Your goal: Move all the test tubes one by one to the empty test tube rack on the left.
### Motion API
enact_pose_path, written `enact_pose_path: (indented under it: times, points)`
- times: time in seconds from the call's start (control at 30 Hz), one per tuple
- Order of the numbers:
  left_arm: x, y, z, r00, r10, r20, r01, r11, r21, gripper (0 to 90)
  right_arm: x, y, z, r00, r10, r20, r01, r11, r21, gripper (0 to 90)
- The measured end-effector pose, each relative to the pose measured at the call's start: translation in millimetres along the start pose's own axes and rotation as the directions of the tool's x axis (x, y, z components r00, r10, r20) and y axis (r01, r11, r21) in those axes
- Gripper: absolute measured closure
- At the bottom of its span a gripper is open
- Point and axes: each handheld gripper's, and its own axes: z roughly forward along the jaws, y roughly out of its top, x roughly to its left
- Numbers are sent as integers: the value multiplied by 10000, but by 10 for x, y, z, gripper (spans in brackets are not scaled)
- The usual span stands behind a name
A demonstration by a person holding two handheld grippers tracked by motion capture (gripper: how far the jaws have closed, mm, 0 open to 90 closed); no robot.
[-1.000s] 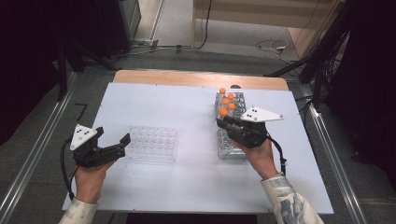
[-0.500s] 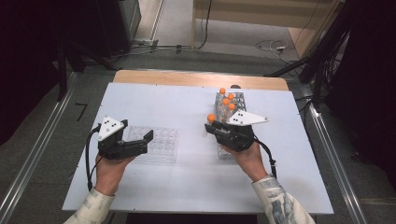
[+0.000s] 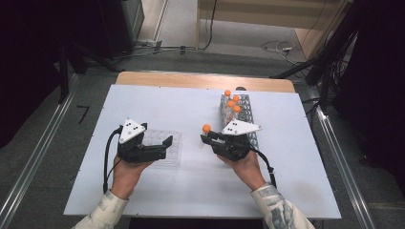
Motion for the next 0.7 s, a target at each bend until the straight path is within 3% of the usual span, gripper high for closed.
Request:
enact_pose_path:
  times: [0.5,0.7]
  points:
    - [-181,21,134,9984,251,516,-260,9995,165,56,64,-67,59,9999,-26,-119,28,9999,159,725]
    - [-260,38,149,9948,330,968,-336,9994,40,77,69,-88,76,9999,-60,-86,62,9997,252,725]
